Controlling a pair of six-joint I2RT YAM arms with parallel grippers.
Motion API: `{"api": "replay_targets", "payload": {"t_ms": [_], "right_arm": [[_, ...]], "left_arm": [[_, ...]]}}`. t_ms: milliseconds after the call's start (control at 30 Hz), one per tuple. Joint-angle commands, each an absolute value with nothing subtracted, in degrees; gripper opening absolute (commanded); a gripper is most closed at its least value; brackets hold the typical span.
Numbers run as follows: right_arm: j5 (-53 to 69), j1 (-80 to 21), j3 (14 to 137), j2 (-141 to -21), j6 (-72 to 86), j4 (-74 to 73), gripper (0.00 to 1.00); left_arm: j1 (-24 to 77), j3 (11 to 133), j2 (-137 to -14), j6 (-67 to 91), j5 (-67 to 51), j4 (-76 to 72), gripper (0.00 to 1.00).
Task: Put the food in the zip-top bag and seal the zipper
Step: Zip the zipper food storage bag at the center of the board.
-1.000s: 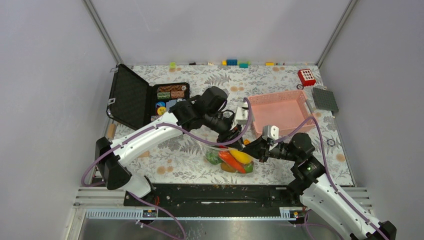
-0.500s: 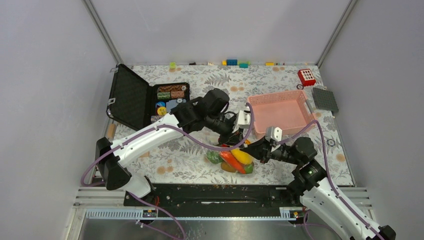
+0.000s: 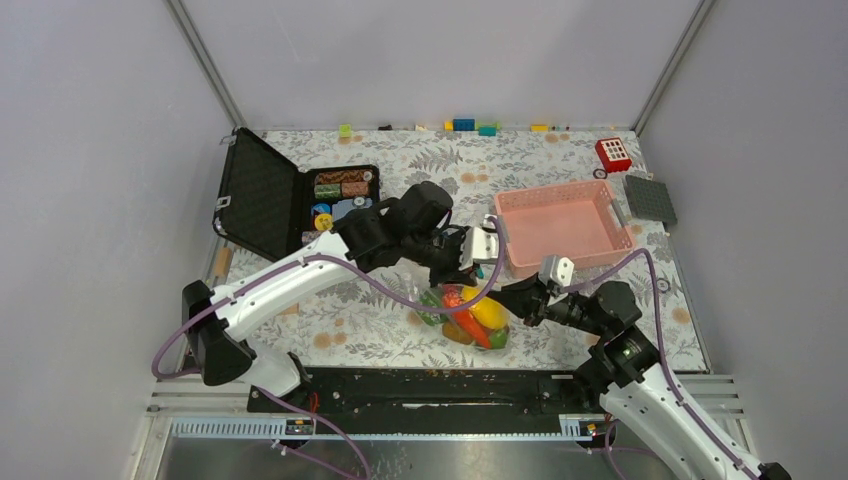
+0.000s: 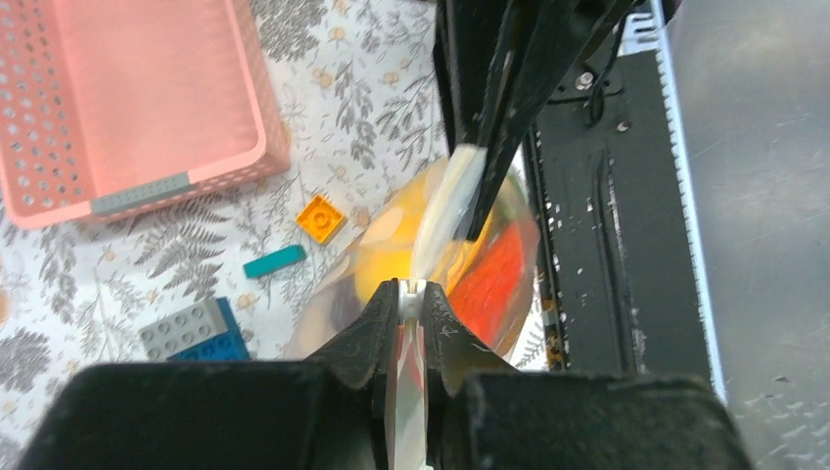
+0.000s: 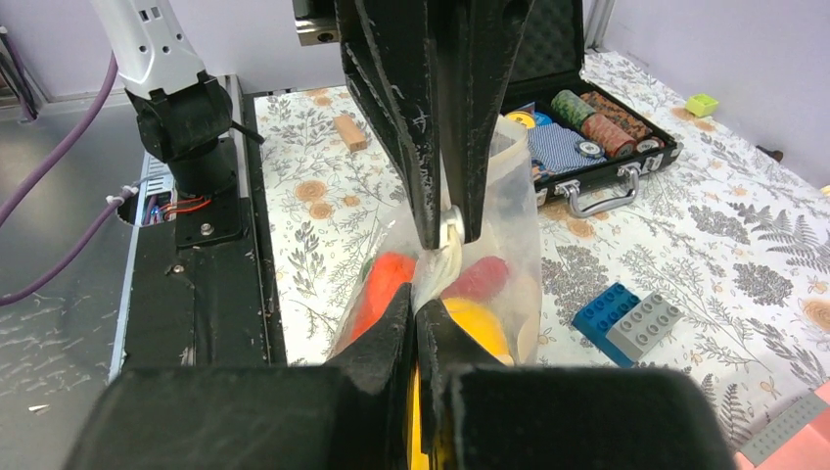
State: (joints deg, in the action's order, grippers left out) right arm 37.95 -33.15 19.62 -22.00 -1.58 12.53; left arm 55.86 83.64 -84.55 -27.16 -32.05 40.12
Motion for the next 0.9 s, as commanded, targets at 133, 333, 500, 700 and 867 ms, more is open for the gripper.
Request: {"api": "replay_targets", "payload": {"t_ms": [133,333,500,700,867], "right_arm": [[36.8,-33.1,22.2,-17.5,-3.7,11.6,0.00],[31.7,-33.1,21.7,-13.7,-4.7,6.6,0.00],[25.7,-33.1,21.9,-10.1,-5.6,1.4,0.00],[14.5,-33.1,22.0,-6.9,-6.0,-2.9,0.00],[10.8,-33.1,22.3,-4.9,-6.0,-4.4,0.00]], "left_arm": [[53.4,81.0,-81.4,-32.6,-16.9,45.5,0.00],[53.2,79.6,-80.3,-34.2,-11.6,45.9,0.00],[52.7,78.1,-78.9,-35.6,-7.4,46.0,0.00],[52.3,75.7,-76.1,-37.8,-2.9,46.1,0.00],[52.2,75.0,-74.5,-38.9,-2.1,48.8,0.00]]}}
